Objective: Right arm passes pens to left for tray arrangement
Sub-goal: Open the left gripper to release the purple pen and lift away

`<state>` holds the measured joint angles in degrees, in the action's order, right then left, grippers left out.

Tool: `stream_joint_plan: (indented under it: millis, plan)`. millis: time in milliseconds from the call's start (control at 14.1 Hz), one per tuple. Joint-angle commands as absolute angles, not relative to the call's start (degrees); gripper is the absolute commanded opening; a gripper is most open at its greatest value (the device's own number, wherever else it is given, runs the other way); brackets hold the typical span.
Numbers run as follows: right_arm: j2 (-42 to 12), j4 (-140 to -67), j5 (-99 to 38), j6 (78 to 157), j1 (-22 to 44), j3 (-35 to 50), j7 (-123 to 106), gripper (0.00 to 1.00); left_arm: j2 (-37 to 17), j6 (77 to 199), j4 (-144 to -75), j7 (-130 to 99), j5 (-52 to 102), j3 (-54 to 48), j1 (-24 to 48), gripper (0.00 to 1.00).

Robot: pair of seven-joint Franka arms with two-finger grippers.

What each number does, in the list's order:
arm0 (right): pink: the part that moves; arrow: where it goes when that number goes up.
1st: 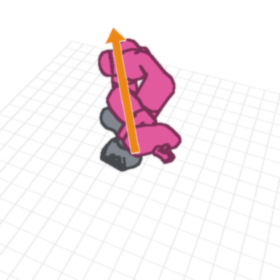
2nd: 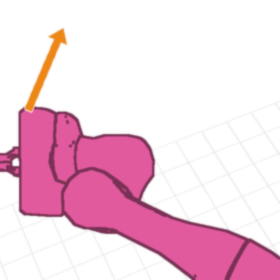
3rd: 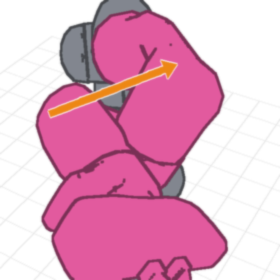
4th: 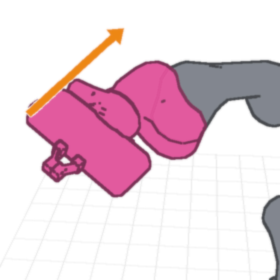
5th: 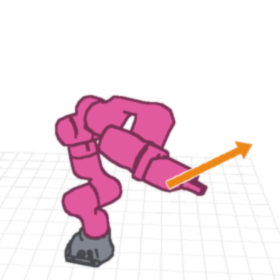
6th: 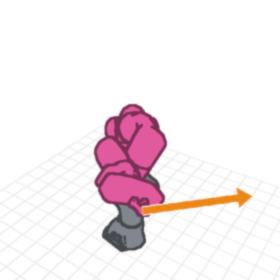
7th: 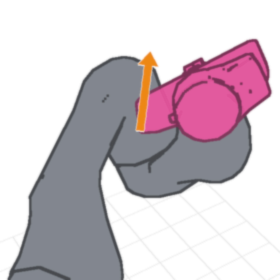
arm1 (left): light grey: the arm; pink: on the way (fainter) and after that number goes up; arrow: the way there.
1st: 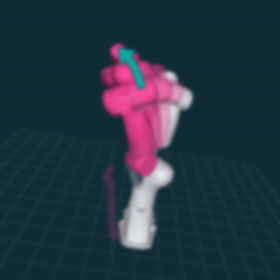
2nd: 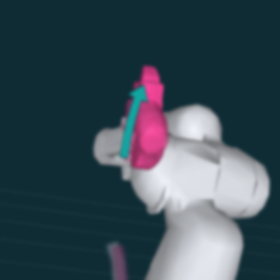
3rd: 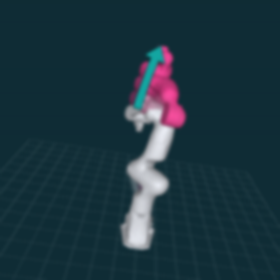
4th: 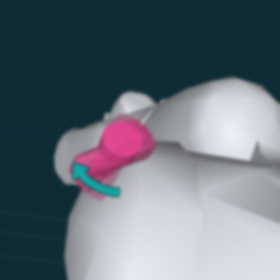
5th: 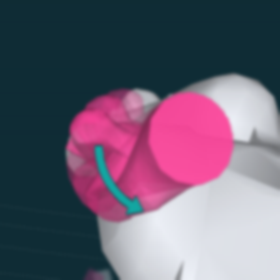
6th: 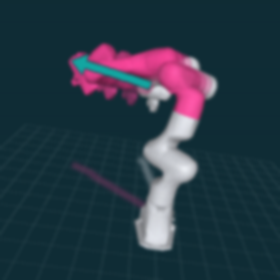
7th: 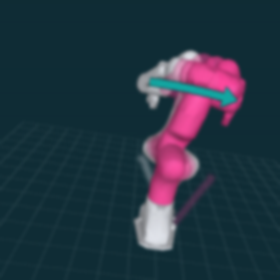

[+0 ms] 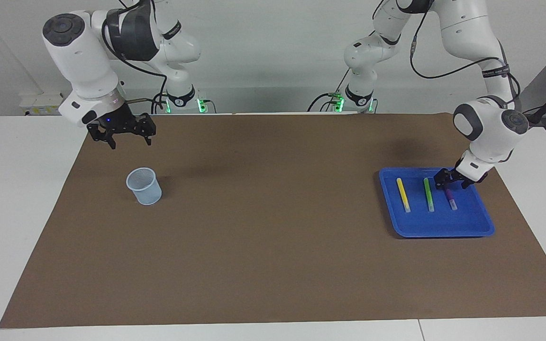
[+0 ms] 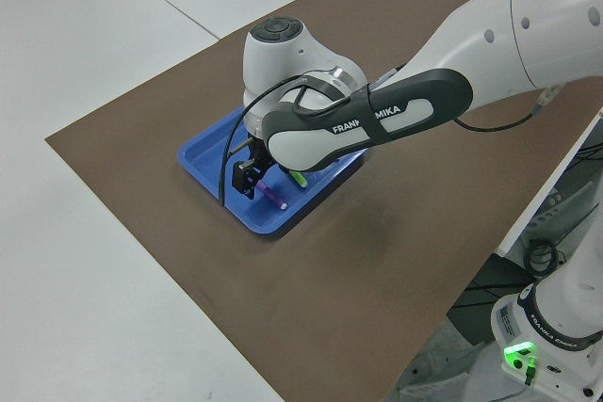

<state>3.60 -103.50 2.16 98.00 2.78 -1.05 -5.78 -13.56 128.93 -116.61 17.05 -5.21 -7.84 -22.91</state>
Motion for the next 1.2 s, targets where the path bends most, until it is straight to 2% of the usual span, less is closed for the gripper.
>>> stream_joint_plan:
  millis: [0,212,566,849,1132]
  plan:
    - [4.3,-101.1,0.8,96.6,3.1,-1.0,-5.7,1.0,-12.9,121.0,-110.2,14.9,-5.4,-8.3,-21.5,1.0]
    - [2.9,-95.9,0.1,89.6,3.3,-1.2,-5.6,1.0,-11.8,116.5,-106.8,11.2,-5.4,-8.4,-19.3,1.0]
    - [3.8,-94.7,-0.5,88.0,3.1,-1.4,-5.5,1.0,-11.3,108.4,-99.8,5.1,-5.4,-8.6,-14.9,1.0]
    - [4.9,-97.1,-0.4,89.8,3.3,-2.1,-5.6,1.0,-10.5,102.9,-95.0,2.7,-3.7,-8.8,-12.0,1.0]
    - [4.8,-96.8,-0.4,89.2,4.5,-3.5,-5.5,1.0,-9.9,100.5,-92.0,-4.3,-1.5,-8.8,-8.4,1.0]
